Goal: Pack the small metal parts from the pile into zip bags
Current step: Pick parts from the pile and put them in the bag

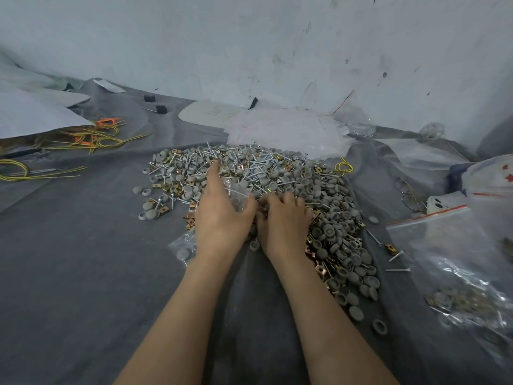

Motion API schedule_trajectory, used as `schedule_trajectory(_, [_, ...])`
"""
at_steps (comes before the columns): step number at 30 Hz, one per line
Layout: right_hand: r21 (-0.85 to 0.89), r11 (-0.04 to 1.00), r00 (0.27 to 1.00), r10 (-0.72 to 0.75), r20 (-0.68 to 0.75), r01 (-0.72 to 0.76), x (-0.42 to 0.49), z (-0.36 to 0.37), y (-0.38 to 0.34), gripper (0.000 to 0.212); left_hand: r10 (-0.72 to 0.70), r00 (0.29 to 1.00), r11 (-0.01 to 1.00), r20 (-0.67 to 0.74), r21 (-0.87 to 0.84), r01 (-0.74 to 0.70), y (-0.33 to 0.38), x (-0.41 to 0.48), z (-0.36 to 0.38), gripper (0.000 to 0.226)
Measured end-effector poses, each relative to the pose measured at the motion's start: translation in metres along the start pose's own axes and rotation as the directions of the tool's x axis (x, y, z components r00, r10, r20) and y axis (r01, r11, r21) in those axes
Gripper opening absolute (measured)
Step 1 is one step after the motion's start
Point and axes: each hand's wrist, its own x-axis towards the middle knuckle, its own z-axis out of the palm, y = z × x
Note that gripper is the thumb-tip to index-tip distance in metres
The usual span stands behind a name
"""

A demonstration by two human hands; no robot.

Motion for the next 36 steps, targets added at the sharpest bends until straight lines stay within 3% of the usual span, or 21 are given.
schedule_trajectory(4, [0.032, 0.999, 1.000, 0.000, -0.011, 0.001, 0.000, 0.000, 0.000, 0.017, 0.009, 1.000, 1.000, 0.001, 0.015, -0.009, 0.001, 0.000, -0.001, 0.083])
schedule_trajectory(7, [0.243, 0.970, 0.997, 0.023, -0.068, -0.005, 0.001, -0.007, 0.002, 0.011, 0.015, 1.000, 0.999, 0.006, 0.032, -0.015, 0.000, -0.001, 0.000, 0.083])
schedule_trajectory(10, [0.537, 0.840, 0.983, 0.152, -0.106, -0.072, 0.005, -0.018, 0.008, 0.007, 0.037, 0.999, 0.998, 0.039, 0.048, -0.039, 0.001, -0.003, 0.001, 0.086])
schedule_trajectory(13, [0.603, 0.786, 0.972, 0.222, -0.071, -0.135, 0.008, -0.022, 0.016, 0.009, 0.073, 0.990, 0.995, 0.118, 0.061, -0.081, 0.002, -0.005, 0.002, 0.090])
schedule_trajectory(17, [0.760, 0.640, 0.963, 0.256, -0.078, -0.109, 0.011, -0.027, 0.019, 0.005, 0.123, 0.977, 0.987, 0.174, 0.085, -0.139, 0.002, -0.008, 0.002, 0.090])
schedule_trajectory(21, [0.860, 0.507, 0.980, 0.194, -0.050, -0.057, 0.011, -0.032, 0.012, 0.021, 0.141, 0.968, 0.981, 0.208, 0.101, -0.165, 0.001, -0.010, 0.004, 0.091])
schedule_trajectory(25, [0.885, 0.458, 0.996, 0.039, 0.076, -0.086, 0.009, -0.033, 0.006, 0.022, 0.173, 0.967, 0.972, 0.188, 0.126, -0.199, 0.002, -0.010, 0.004, 0.091])
schedule_trajectory(28, [0.842, 0.531, 0.995, 0.044, 0.085, -0.095, 0.009, -0.034, 0.008, 0.021, 0.154, 0.969, 0.979, 0.192, 0.107, -0.176, 0.001, -0.009, 0.004, 0.089])
schedule_trajectory(30, [0.724, 0.684, 0.991, 0.135, -0.005, -0.090, 0.009, -0.036, 0.014, 0.014, 0.138, 0.971, 0.981, 0.193, 0.109, -0.161, 0.001, -0.009, 0.003, 0.089])
schedule_trajectory(32, [0.512, 0.854, 0.990, 0.134, -0.051, -0.089, 0.008, -0.036, 0.019, 0.014, 0.131, 0.972, 0.983, 0.196, 0.102, -0.153, 0.001, -0.009, 0.004, 0.089])
schedule_trajectory(34, [0.262, 0.961, 0.996, 0.083, 0.042, -0.091, 0.007, -0.033, 0.020, 0.022, 0.131, 0.971, 0.984, 0.199, 0.097, -0.152, 0.001, -0.009, 0.004, 0.090])
schedule_trajectory(36, [0.061, 0.995, 0.986, 0.073, 0.152, -0.083, 0.004, -0.029, 0.017, 0.030, 0.133, 0.970, 0.984, 0.202, 0.092, -0.154, 0.000, -0.008, 0.004, 0.089])
